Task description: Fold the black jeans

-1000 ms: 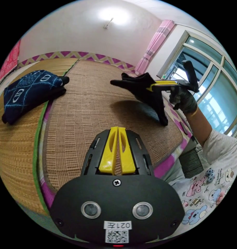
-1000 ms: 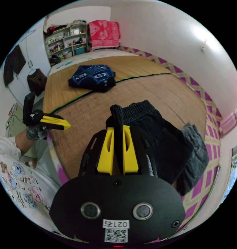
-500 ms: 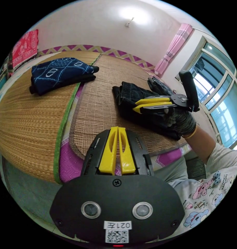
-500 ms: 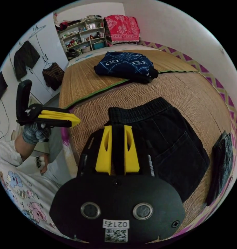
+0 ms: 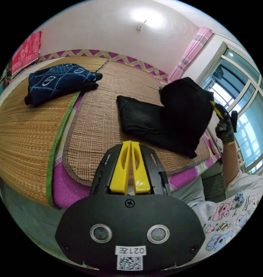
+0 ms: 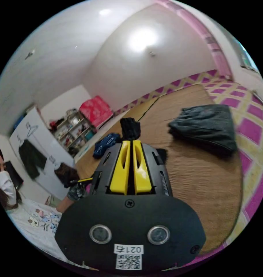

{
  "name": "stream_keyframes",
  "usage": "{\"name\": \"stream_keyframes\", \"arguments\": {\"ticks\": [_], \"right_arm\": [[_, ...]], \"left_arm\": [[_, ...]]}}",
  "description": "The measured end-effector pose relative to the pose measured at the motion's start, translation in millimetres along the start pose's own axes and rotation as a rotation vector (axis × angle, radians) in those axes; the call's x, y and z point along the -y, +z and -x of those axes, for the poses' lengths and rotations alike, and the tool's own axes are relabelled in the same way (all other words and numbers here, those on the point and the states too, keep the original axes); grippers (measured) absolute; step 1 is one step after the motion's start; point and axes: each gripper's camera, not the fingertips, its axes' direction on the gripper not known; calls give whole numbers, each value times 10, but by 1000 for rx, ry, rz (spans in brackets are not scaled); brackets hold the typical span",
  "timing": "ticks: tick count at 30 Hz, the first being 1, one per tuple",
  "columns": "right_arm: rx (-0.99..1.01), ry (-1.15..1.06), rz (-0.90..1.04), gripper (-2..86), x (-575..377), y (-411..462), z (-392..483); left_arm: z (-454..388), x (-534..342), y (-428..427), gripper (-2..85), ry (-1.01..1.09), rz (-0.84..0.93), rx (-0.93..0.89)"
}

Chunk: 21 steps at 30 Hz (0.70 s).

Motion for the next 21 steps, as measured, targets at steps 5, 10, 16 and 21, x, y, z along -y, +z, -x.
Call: {"name": "stream_keyframes", "arguments": {"ticks": [5,10,16,21], "right_arm": [[-197,323,-208,-1,-590,-1382,-1174],[-188,709,-143,0,-1579,-1747,-2226],[-496,334,-331,1,-1290,-2055,-1419],[-346,-98,-16,4,-578,-940,-921]], "left_arm": [[-133,65,199,-9,14,31,-14],[-378,125,302,-6,66,20,-43],[-1067,252,484,49,347,-13,-153],[-1899,501,1103,81,551,55,-188]]}}
